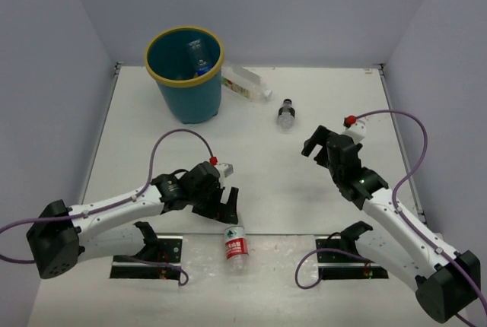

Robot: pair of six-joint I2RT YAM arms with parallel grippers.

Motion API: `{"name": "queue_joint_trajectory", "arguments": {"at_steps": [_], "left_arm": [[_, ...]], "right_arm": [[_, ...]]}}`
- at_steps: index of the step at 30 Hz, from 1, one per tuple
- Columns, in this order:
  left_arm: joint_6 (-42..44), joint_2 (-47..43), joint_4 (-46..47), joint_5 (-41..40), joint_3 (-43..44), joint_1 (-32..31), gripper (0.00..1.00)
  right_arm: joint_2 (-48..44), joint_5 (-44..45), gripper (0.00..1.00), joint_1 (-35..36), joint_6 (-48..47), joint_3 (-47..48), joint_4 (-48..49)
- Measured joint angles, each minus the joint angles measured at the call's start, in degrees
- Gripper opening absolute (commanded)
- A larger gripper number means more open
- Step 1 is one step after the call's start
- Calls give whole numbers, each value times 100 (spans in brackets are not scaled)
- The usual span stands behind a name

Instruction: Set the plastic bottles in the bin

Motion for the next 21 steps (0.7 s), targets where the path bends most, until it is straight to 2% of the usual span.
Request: {"name": "queue_joint_trajectory", "arguments": {"at_steps": [4, 8, 9, 12, 13, 14, 17, 21], "left_arm": [[-149, 469, 224, 40, 36, -372, 100], [-224, 928, 409, -26, 118, -550, 92], [-236, 1015, 422, -43, 122, -568, 88], [-246, 1216, 447, -81, 160, -593, 67], [-250, 1265, 460, -90, 186, -597, 57], [-231, 1308, 486, -88, 204, -599, 56], [-245, 1377, 507, -89, 248, -614, 32], [-236, 1400, 472, -115, 320, -625, 20]], "right_arm": [[-168, 106, 99, 0, 31, -83, -23], [-392, 210, 99, 0, 42, -228, -65], [-446, 239, 99, 0, 43, -255, -85], [-570, 308, 99, 0, 45, -294, -129], [-601, 332, 99, 0, 47, -300, -135], [-636, 367, 99, 0, 49, -306, -135], [-727, 424, 99, 0, 56, -337, -151], [-800, 441, 99, 0, 60, -350, -161]]}}
